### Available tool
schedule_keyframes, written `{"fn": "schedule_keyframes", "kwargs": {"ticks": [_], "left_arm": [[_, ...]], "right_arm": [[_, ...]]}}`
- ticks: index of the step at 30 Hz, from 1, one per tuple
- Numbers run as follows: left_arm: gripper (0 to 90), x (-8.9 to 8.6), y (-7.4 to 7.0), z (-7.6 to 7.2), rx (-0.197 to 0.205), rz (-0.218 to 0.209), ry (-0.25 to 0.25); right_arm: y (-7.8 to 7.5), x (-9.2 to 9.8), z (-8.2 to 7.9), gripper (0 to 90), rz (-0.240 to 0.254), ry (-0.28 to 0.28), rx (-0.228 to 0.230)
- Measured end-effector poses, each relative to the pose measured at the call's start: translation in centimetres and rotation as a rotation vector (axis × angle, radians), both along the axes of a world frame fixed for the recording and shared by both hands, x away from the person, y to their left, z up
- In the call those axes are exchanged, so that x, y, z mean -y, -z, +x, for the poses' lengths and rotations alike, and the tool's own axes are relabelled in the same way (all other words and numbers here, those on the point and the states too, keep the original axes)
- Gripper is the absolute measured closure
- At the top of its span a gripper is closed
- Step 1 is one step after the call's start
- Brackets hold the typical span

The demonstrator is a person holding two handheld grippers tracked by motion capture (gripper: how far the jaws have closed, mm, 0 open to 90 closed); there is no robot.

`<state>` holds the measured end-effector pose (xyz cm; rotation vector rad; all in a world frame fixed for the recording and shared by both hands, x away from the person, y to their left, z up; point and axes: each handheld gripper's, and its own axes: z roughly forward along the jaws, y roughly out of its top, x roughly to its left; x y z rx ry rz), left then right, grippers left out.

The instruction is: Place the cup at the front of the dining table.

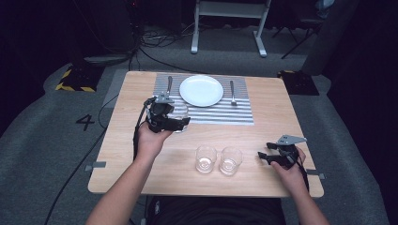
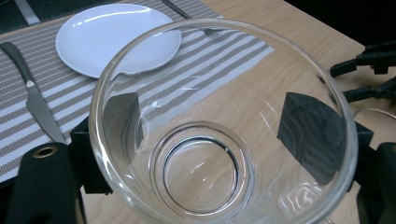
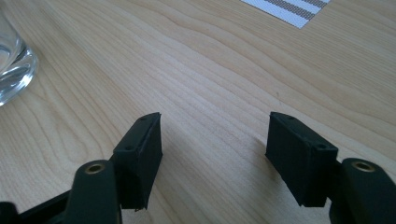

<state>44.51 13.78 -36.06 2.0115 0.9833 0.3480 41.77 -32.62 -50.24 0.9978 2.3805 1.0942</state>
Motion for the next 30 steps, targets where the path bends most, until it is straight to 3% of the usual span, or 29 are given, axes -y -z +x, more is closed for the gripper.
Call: {"fn": "schedule_keyframes", "kwargs": {"ticks": [12, 20, 30], "left_arm": [[19.5, 0.0, -0.6, 4.2, 0.011, 0.015, -0.045], [19.5, -0.1, 0.2, 7.7, -0.044, 0.063, -0.090], [19.5, -0.6, 1.3, 11.1, -0.077, 0.029, -0.182]], "right_arm": [[0.0, 0.0, 0.0, 36.3, -0.001, 0.001, -0.002], [0.0, 0.0, 0.0, 36.3, -0.001, 0.002, -0.001], [0.0, 0.0, -0.1, 36.4, -0.010, -0.010, 0.011]]}}
